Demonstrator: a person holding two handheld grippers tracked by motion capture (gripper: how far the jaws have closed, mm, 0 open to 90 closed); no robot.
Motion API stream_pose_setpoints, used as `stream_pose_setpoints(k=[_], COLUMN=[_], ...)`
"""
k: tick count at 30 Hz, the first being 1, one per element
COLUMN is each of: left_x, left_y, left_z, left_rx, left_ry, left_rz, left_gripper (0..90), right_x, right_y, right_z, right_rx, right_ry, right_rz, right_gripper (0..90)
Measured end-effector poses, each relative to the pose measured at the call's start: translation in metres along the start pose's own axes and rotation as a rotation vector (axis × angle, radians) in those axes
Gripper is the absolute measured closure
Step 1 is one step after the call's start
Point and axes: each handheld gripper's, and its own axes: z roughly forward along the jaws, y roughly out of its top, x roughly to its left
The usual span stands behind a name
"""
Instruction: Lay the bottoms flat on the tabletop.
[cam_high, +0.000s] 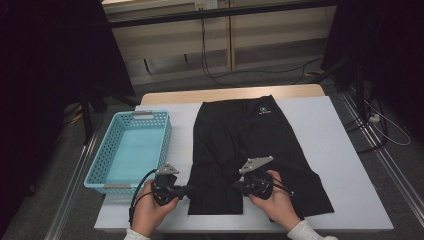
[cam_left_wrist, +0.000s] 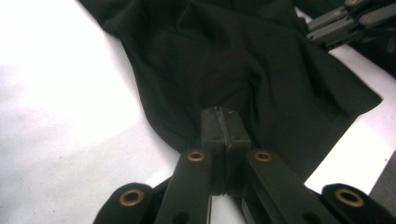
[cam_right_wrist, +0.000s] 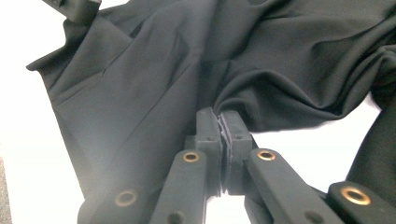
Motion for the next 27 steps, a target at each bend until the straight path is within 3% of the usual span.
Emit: stream_pose_setpoints(k=[6, 12, 15, 19, 22, 27], left_x=[0.002, -0.003, -0.002, -0.001, -0.001, 0.001], left_y=[-0.001, -0.003, -0.002, 0.002, 0.004, 0.008], left_z=[-0.003, 0.0, -0.002, -0.006, -0.001, 0.012], left_rx=[0.012, 0.02, -0.009, -0.084, -0.089, -0.095], left_ry=[-0.013, -0.032, -0.034, -0.011, 0.033, 0.077], left_rz=[-0.002, 0.009, 0.004, -0.033, -0.01, -0.033], left_gripper=[90.0, 90.0, 88.9, 74.1, 63.5, 54.2], right_x=[0.003, 0.004, 0.004, 0.006, 0.004, 0.001], right_y=[-0.009, -0.017, -0.018, -0.017, -0.017, -0.019], right_z=[-0.013, -0.022, -0.02, -0.02, -0.022, -0.025], right_rx=[0.006, 0.009, 0.013, 0.045, 0.051, 0.055], right_ry=[0.056, 0.065, 0.068, 0.029, 0.01, 0.002], right_rz=[0.046, 0.071, 0.07, 0.02, 0.024, 0.029], right_gripper=[88.7, 88.7, 88.4, 88.4, 88.5, 88.5])
